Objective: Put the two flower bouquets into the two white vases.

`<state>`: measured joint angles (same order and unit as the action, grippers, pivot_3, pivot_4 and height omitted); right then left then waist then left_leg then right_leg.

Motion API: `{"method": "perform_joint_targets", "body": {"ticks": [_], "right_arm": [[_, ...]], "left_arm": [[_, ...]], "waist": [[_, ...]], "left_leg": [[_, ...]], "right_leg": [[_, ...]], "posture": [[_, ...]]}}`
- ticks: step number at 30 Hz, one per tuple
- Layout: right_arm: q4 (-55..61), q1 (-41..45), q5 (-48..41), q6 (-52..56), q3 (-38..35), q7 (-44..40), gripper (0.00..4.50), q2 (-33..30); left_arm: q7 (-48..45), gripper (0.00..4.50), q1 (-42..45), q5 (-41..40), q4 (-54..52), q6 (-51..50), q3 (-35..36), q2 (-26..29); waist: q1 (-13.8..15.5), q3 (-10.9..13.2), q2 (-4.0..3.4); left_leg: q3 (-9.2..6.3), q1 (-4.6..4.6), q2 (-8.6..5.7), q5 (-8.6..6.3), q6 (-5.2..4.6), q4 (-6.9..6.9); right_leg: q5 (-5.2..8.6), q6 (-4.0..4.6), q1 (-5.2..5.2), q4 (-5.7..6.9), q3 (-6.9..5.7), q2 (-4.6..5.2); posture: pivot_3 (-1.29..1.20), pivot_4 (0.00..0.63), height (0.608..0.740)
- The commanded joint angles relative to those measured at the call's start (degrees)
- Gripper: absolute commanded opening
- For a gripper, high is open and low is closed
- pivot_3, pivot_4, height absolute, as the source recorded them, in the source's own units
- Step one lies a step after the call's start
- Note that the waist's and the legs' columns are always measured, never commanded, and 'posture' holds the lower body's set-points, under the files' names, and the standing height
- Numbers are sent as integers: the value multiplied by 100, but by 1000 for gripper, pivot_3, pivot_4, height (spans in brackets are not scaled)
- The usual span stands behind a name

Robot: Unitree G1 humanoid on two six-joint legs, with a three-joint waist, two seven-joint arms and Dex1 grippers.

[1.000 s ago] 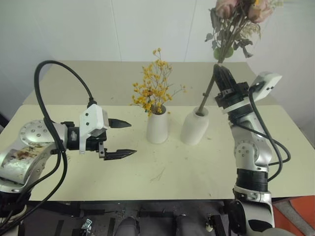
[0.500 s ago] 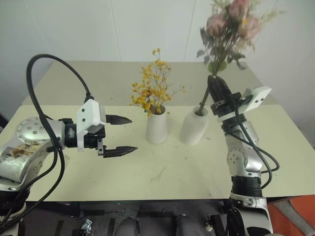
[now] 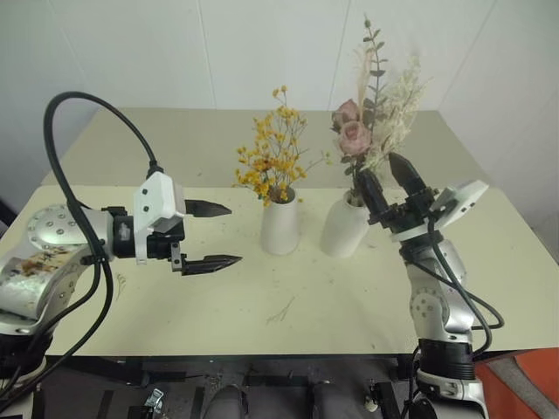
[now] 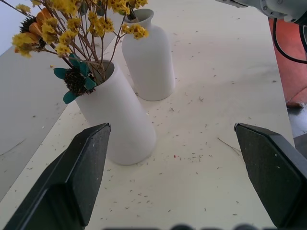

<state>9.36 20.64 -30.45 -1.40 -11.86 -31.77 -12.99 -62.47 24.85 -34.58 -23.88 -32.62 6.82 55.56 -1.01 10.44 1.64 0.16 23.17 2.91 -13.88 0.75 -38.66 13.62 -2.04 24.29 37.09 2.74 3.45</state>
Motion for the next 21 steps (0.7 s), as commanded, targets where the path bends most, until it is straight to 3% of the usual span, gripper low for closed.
{"method": "perform_joint_targets", "body": {"ticks": [1, 6, 14, 21], "right_arm": [[548, -364, -242, 168, -231, -296, 4455, -465], [768, -967, -767, 495, -833, -1099, 4455, -1635], [-85, -1869, -1132, 694, -1753, -3552, 4455, -3624], [-1015, -1888, -828, 782, -2012, -4473, 4455, -4605]], "left_arm": [[-41, 4500, 58, 77, 38, 143, 118, 85], [-69, 4500, -161, 149, 63, 166, 304, 178], [-55, 4500, -669, 164, 17, 136, 766, 364], [-71, 4500, -1107, 203, 66, 165, 1002, 414]], "waist": [[23, 0, 0], [22, 0, 0], [-2, -2, 4], [2, -1, 2]], "left_leg": [[0, 1, -1, 0, 0, 0], [2, -2, -1, 0, 0, -2], [4, -20, 0, 0, -1, -1], [9, -31, -1, 0, -1, -3]], "right_leg": [[0, 0, 0, -1, 0, 1], [0, 0, -4, 0, 0, 2], [1, -1, -21, -4, 4, 0], [1, -1, -27, -2, 11, 0]], "posture": [[0, 150, 740], [0, 150, 740], [0, 150, 740], [0, 150, 740]]}}
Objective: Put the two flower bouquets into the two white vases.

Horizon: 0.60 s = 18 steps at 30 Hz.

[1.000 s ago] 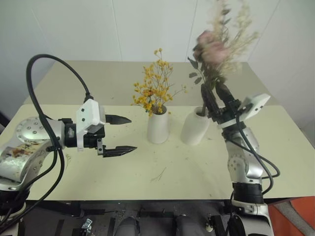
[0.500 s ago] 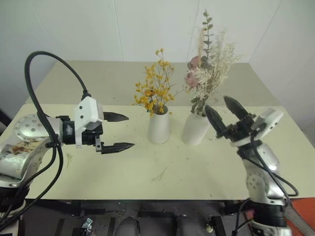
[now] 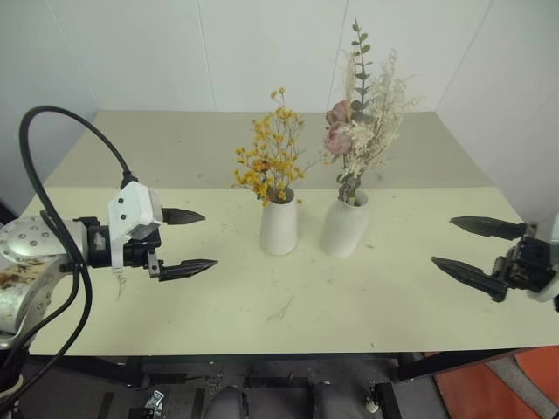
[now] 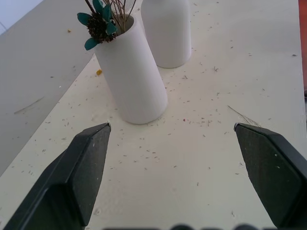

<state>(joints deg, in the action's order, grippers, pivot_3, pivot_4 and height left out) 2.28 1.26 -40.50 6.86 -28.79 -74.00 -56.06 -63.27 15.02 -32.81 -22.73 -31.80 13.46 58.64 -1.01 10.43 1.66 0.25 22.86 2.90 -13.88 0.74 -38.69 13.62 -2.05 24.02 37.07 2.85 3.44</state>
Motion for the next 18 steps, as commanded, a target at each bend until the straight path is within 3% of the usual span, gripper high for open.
{"method": "perform_joint_targets", "body": {"ticks": [1, 11, 18], "right_arm": [[-459, 60, 347, -136, -308, -276, 4455, -418], [-1215, 328, 1326, -323, -9, -127, 4455, -803], [-1050, 387, 1272, -321, 4, -211, 4455, -709]], "left_arm": [[25, 4500, -228, 58, -50, 69, 409, 143], [-42, 4500, -733, 184, 22, 91, 900, 342], [-75, 4500, -853, 193, 24, 79, 1032, 433]], "waist": [[2, 0, 0], [9, 0, 0], [9, 0, -1]], "left_leg": [[0, 2, 0, 0, 0, 0], [4, 1, 0, 0, 0, 0], [7, 2, 0, 0, 1, 2]], "right_leg": [[0, 0, 1, 0, 0, 0], [0, 0, 5, 1, 2, 1], [1, 0, 7, 0, 4, 1]], "posture": [[0, 150, 740], [0, 150, 740], [0, 150, 740]]}}
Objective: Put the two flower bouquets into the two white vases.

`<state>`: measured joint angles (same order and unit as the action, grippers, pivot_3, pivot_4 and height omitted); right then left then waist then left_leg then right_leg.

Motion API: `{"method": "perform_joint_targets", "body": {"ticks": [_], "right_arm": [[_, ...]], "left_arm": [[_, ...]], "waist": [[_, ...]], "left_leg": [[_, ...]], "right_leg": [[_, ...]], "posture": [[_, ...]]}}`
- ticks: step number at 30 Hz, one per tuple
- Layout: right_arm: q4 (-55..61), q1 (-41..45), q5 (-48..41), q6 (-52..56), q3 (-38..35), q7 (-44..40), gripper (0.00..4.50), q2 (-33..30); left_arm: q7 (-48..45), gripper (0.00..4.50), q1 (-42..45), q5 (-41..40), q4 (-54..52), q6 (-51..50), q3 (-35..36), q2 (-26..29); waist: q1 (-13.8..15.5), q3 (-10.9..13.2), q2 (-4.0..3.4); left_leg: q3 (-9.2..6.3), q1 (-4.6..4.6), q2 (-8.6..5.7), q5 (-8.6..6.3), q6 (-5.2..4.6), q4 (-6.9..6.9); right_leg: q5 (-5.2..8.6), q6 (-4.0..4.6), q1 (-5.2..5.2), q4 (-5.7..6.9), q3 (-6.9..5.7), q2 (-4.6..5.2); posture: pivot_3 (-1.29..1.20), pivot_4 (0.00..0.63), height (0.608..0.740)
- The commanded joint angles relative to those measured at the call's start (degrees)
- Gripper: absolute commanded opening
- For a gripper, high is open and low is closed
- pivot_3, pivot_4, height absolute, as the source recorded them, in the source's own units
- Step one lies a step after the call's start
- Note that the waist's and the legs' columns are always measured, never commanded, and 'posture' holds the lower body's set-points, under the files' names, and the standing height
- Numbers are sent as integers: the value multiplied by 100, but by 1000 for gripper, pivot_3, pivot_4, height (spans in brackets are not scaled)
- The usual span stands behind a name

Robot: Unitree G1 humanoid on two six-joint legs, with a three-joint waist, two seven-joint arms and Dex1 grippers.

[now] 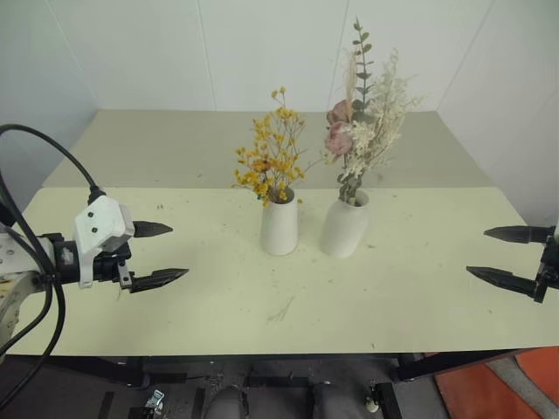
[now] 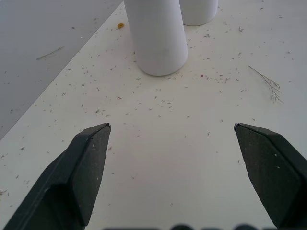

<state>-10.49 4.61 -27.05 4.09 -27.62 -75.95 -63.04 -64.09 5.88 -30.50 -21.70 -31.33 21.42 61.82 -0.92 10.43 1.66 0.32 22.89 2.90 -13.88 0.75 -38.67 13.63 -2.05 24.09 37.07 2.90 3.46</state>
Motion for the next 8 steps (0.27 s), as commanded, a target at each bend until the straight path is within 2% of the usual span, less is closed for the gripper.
{"method": "perform_joint_targets", "body": {"ticks": [1, 8], "right_arm": [[261, 35, -89, -36, -107, -40, 4455, 4], [447, 126, 40, -38, 123, 156, 4455, 164]], "left_arm": [[36, 4500, 75, -31, -90, 27, 222, 111], [29, 4500, -4, 29, -62, 53, 255, 144]], "waist": [[1, 0, 0], [0, 0, 0]], "left_leg": [[0, -2, 0, 0, 0, 0], [0, 0, 0, 0, 0, 0]], "right_leg": [[0, 0, -1, 1, 0, 0], [0, 0, 1, 0, 0, 0]], "posture": [[0, 150, 740], [0, 150, 740]]}}
